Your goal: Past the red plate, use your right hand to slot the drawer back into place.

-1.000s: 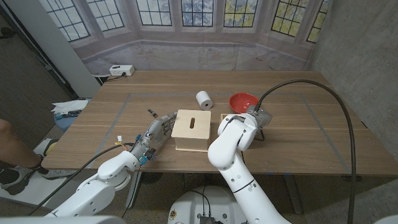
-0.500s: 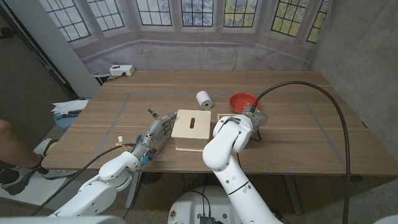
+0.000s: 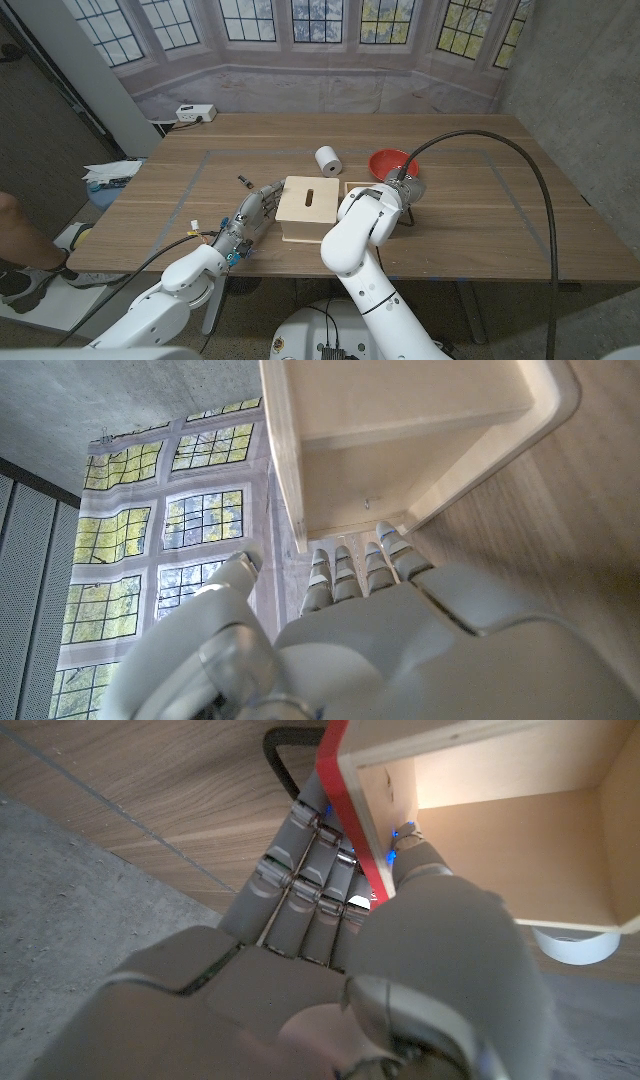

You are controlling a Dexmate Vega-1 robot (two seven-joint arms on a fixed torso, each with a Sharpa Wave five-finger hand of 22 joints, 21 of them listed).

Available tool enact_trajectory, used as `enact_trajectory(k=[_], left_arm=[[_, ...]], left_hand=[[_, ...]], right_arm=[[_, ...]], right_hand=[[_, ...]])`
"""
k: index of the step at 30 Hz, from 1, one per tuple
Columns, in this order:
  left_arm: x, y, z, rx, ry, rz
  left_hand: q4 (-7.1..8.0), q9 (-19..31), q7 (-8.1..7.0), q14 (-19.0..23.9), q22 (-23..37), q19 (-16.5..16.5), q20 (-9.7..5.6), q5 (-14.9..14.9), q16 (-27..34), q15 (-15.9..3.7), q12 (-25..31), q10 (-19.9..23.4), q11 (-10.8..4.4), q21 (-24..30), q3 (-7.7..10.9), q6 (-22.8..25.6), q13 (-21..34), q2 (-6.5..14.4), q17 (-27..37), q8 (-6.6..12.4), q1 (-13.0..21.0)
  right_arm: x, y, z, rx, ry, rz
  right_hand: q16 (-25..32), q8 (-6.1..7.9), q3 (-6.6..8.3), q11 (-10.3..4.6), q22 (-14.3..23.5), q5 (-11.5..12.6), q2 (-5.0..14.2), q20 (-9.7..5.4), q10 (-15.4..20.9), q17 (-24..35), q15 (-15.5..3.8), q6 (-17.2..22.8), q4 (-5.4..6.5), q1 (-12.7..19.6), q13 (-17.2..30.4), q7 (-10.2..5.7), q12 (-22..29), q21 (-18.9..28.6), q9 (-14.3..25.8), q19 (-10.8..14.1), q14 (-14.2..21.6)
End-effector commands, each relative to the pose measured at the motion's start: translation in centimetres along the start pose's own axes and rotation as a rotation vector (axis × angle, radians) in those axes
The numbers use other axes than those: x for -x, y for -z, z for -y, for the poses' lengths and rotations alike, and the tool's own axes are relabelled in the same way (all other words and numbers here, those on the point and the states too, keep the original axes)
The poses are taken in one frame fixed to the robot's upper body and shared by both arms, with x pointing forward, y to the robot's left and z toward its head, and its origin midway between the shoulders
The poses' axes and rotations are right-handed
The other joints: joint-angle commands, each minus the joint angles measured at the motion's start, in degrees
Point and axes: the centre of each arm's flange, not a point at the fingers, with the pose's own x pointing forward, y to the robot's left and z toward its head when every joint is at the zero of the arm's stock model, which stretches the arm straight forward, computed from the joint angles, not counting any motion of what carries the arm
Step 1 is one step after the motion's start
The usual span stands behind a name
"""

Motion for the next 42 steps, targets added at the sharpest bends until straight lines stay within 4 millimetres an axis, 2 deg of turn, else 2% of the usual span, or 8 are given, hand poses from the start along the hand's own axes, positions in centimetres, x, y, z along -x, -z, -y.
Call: enact_trajectory(k=[1,18,25,26,31,42], left_arm=[[-0.1,0.1,0.3,-0.004,0.005,0.012],[-0.1,0.2,0.2,0.001,0.003,0.024],[-0.2,0.2,0.3,0.001,0.004,0.025],[-0.3,0.2,0.4,0.002,0.005,0.025],[-0.3,0.2,0.5,0.003,0.002,0.025],[-0.1,0.5,0.6,0.015,-0.012,0.022]], left_hand=[[-0.17,0.05,0.28,0.39,0.28,0.28,0.05,0.19,-0.13,0.02,-0.15,0.25,0.10,-0.06,0.31,0.31,0.16,-0.18,0.18,-0.02,0.21],[-0.38,0.07,0.11,0.40,0.29,0.33,0.01,0.17,-0.19,-0.04,-0.23,0.40,-0.04,-0.12,0.25,0.80,0.17,-0.19,0.16,0.04,0.39],[-0.52,0.08,-0.01,0.43,0.29,0.35,0.03,0.13,-0.21,-0.19,-0.13,0.80,-0.15,-0.14,0.11,1.30,0.19,-0.35,0.15,0.17,0.43],[-0.62,0.09,-0.42,0.60,0.28,0.44,-0.29,0.08,-0.17,-0.49,-0.10,0.97,-0.50,-0.13,-0.02,1.68,0.20,-0.60,0.13,0.27,0.40],[-0.83,0.11,-0.57,0.71,0.27,0.49,-0.37,0.05,-0.18,-0.62,-0.08,1.22,-0.82,-0.16,-0.19,2.04,0.22,-0.70,0.11,0.29,0.47],[-0.78,0.14,-0.19,0.66,0.27,0.42,0.00,0.07,-0.20,-0.20,-0.28,1.06,-0.30,-0.25,-0.27,1.64,0.24,-0.31,0.21,-0.04,0.47]], right_arm=[[0.4,-0.9,-0.3,-0.007,-0.006,0.031],[0.6,-1.8,-0.6,0.001,-0.010,0.063],[0.2,-1.6,-0.8,0.017,-0.006,0.054],[0.1,-1.5,-0.8,0.018,-0.006,0.051],[-0.2,-1.3,-0.7,0.037,0.003,0.043],[-0.8,-1.4,-0.5,0.080,0.004,0.040]], right_hand=[[-0.28,-0.31,0.25,-1.09,0.00,0.32,2.41,0.23,1.34,0.39,-2.13,0.01,0.13,2.89,0.50,0.44,0.06,0.31,0.30,0.58,0.16],[-0.51,-0.56,0.14,-1.02,-0.09,0.38,2.43,0.26,1.43,0.75,-2.17,0.04,0.17,3.28,0.67,0.53,-0.11,0.35,0.36,0.69,0.21],[-0.55,-0.52,0.15,-0.95,-0.10,0.40,2.44,0.19,1.44,0.88,-2.24,0.32,0.10,3.55,0.69,0.43,-0.18,0.32,0.38,0.63,0.25],[-0.56,-0.52,0.13,-0.92,-0.10,0.40,2.48,0.16,1.44,0.89,-2.19,0.36,0.16,3.51,0.73,0.38,-0.17,0.32,0.39,0.63,0.28],[-0.65,-0.58,0.14,-0.93,-0.10,0.41,2.60,0.07,1.78,0.99,-2.16,0.48,0.21,3.66,0.61,0.33,-0.19,0.33,0.41,0.66,0.39],[-0.86,-0.71,0.14,-0.98,-0.11,0.45,2.63,-0.01,1.63,1.13,-2.22,0.52,0.18,3.98,0.81,0.31,-0.25,0.30,0.45,0.57,0.39]])
